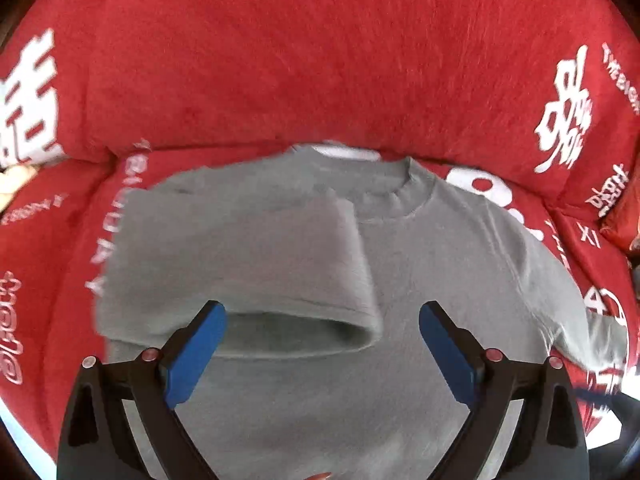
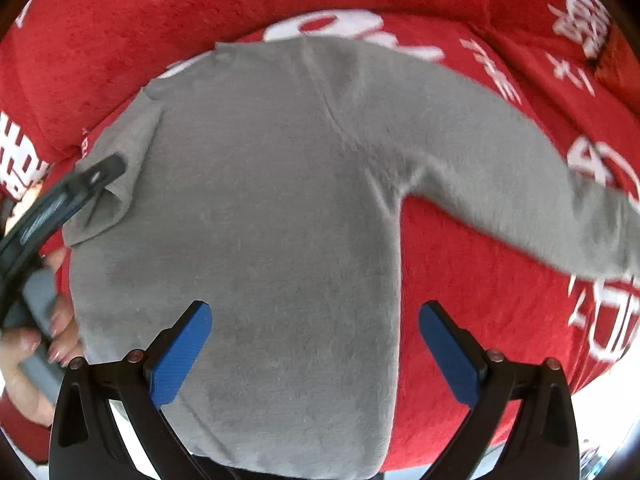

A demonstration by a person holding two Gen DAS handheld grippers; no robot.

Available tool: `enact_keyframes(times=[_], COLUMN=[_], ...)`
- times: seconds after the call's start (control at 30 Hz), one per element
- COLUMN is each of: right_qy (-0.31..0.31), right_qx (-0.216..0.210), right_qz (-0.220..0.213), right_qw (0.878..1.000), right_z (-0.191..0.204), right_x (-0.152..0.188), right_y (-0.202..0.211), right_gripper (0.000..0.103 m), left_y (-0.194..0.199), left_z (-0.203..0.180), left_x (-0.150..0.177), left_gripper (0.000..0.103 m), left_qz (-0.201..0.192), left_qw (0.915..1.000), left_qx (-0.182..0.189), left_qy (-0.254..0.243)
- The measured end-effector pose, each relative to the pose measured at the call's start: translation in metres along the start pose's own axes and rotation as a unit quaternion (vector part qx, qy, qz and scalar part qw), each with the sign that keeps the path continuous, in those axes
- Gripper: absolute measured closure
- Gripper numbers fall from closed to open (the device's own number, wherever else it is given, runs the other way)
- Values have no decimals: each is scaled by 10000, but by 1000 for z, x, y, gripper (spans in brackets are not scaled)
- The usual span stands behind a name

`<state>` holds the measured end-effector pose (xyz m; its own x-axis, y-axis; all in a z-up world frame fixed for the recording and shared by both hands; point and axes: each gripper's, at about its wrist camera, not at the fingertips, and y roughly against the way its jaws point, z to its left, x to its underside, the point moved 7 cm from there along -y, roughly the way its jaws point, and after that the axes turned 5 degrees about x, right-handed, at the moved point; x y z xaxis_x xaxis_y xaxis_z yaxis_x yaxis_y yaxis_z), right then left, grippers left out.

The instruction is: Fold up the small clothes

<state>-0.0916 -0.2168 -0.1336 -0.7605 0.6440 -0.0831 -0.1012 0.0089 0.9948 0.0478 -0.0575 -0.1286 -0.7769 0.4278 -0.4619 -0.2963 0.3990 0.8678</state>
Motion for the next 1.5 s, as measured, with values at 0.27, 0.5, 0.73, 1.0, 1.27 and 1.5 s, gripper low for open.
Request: enact_keyframes(times=[0.27, 0.5, 0.73, 1.0, 1.27, 1.5], right_qy=[2193, 4092, 2675, -1419, -2162, -2544], right_qx=[-92, 880, 64, -1661, -2484, -2021], right_qz=[-870, -1163, -1071, -527, -403, -203], right_qw=[9717, 9007, 9576, 9744, 9434, 9455], right_z=[138, 232, 204, 37, 7, -23], right_x=[-53, -54, -92, -89, -79, -73], right_y=[10, -42, -46, -57, -62, -69], right_gripper=[0, 6, 80, 81, 45, 87], left_y=[34, 1, -22, -24, -1, 6], left_z=[129, 173, 182, 181, 181, 145], left_x=[23, 48, 42, 42, 42, 10], left_gripper=[5, 5, 5, 5, 6, 5], left_qz=[53, 442, 443, 549, 727, 504], left_qw=[9914, 9871, 9850, 9843, 9845, 9902], left_qx=[-1162, -1390, -1382, -1439, -1186, -1029], left_qy=[603, 666, 929, 863, 1072, 797])
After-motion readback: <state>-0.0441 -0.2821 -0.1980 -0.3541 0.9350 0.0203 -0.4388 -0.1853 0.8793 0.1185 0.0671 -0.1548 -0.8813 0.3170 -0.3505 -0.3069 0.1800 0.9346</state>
